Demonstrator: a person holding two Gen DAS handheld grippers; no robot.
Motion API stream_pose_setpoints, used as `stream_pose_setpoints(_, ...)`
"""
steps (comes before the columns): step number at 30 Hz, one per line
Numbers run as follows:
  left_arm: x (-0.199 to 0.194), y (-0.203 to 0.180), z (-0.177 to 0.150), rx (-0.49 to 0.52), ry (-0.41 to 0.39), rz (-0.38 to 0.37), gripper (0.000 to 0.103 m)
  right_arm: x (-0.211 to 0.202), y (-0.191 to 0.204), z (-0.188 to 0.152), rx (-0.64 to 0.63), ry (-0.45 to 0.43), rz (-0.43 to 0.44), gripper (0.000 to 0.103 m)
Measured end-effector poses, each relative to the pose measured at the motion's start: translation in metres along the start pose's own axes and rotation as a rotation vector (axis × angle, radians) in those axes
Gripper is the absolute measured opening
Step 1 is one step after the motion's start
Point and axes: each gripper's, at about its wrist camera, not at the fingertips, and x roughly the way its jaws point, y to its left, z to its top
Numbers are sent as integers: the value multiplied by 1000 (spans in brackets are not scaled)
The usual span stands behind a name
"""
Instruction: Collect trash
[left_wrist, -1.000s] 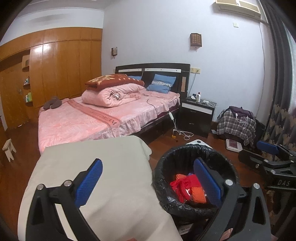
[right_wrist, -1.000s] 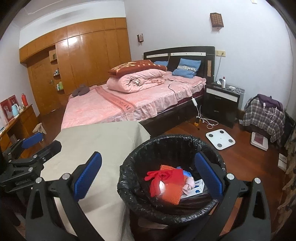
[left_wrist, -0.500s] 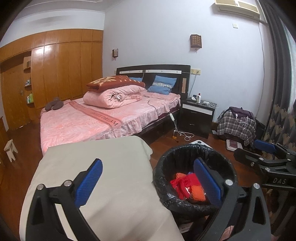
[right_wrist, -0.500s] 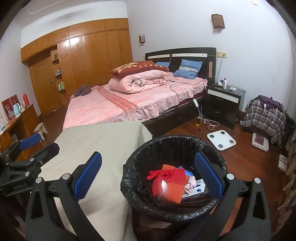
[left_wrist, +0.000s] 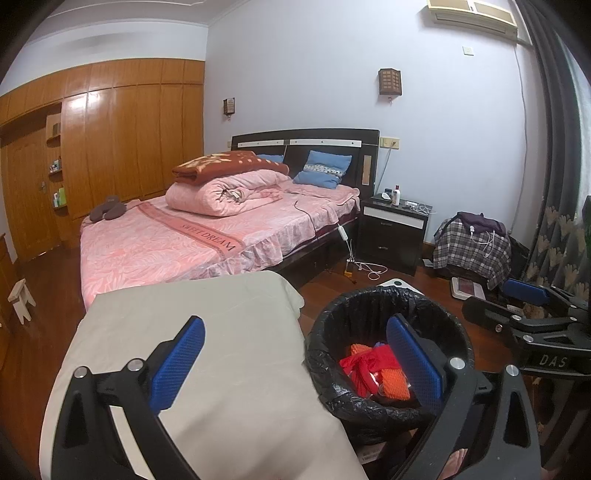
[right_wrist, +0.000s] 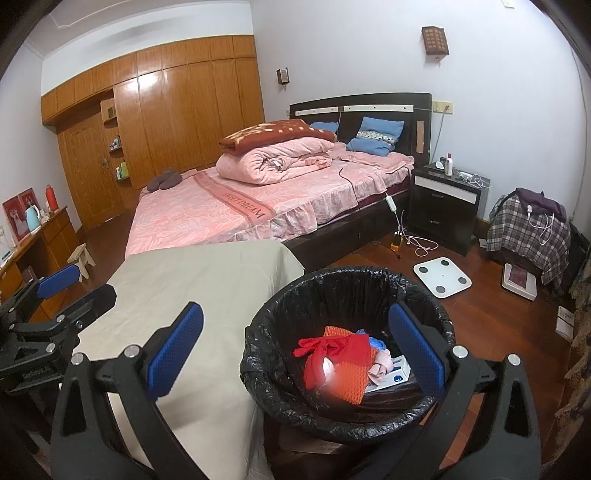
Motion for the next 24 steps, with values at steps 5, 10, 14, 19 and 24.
stream_pose_setpoints(5,0,1,0,-1,0,1,97,0,0,0,1,0,0,98)
stream_pose_setpoints(10,-1,1,0,0,1,1,97,0,0,0,0,1,0,98)
stream_pose_setpoints(14,0,2,0,0,1,1,97,-1,0,0,1,1,0,98)
stream_pose_setpoints(19,-1,2,0,1,1,1,97,-1,0,1,1,2,-1,98)
stream_pose_setpoints(24,0,2,1,0,2,1,97,-1,2,0,2,3,0,98)
